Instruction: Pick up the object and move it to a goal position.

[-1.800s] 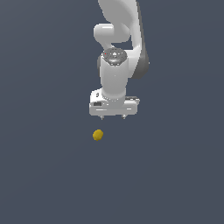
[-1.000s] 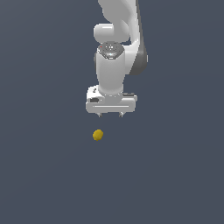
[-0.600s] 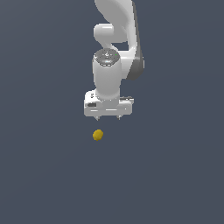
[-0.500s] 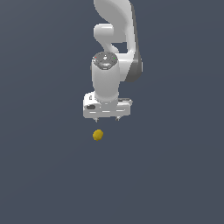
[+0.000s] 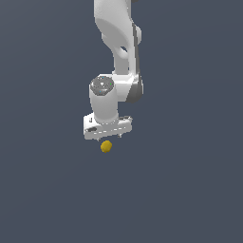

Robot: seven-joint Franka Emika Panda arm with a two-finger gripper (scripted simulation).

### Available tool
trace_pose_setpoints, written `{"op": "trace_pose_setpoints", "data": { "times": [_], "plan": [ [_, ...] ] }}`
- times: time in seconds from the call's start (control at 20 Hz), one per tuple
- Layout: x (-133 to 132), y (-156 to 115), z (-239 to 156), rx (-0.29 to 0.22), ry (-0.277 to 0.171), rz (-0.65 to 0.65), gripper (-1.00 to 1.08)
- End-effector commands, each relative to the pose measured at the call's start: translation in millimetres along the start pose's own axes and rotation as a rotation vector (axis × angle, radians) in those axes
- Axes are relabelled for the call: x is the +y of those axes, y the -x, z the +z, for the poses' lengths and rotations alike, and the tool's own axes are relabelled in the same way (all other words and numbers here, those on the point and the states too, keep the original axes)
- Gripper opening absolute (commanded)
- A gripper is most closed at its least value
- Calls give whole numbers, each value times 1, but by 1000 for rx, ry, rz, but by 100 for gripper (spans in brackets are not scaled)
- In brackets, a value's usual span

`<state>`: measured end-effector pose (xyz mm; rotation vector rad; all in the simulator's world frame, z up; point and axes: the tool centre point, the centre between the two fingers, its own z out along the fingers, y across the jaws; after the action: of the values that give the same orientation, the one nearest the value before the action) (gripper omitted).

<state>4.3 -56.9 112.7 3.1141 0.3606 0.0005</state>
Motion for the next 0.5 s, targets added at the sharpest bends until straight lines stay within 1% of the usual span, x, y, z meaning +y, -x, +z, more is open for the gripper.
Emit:
{"op": "trace_pose_setpoints", "data": {
  "times": [0.0,0.45],
  "plan": [
    [7,0,12,1,-2,-32,100],
    [21,3,34,1,-6,-88,100]
  ]
}}
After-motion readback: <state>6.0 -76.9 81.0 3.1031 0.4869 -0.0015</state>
